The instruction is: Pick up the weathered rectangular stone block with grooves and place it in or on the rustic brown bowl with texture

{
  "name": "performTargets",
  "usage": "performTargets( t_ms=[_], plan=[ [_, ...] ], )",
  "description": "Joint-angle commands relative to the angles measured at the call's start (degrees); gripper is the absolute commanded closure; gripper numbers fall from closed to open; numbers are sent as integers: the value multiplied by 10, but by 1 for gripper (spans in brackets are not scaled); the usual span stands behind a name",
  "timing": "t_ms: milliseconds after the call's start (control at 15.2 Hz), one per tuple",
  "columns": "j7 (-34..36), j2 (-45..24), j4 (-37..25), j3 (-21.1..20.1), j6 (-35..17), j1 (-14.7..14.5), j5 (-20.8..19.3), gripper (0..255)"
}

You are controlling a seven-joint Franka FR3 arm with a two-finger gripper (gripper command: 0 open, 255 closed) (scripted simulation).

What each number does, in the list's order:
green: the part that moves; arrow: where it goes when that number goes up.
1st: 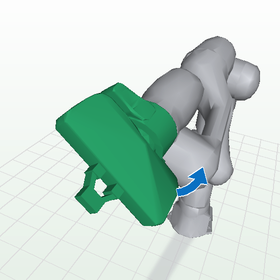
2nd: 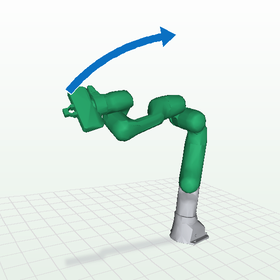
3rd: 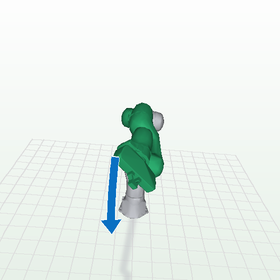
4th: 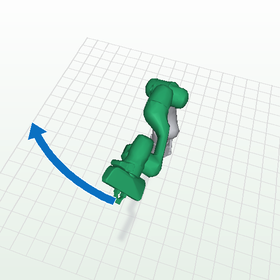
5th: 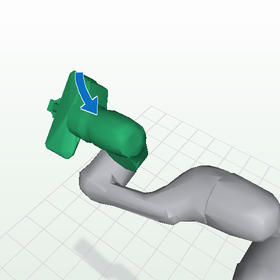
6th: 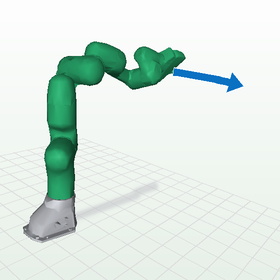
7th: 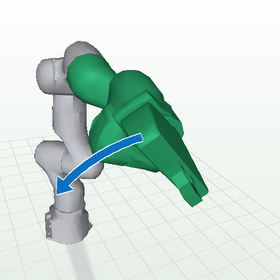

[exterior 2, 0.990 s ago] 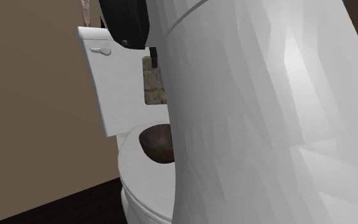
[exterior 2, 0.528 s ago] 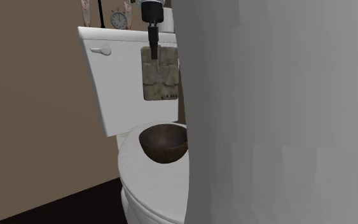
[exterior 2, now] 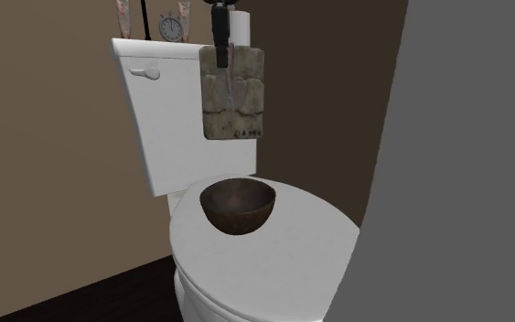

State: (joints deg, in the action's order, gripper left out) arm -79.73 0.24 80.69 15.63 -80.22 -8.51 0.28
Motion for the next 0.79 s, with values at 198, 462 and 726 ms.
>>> performTargets(
  t_ms=[198, 462, 726],
  plan=[
    [20, 80, 82, -13, -5, -9, -20, 255],
    [23, 94, 129, -14, -39, -9, -23, 255],
    [25, 105, 173, -15, -71, -9, -26, 255]
  ],
)
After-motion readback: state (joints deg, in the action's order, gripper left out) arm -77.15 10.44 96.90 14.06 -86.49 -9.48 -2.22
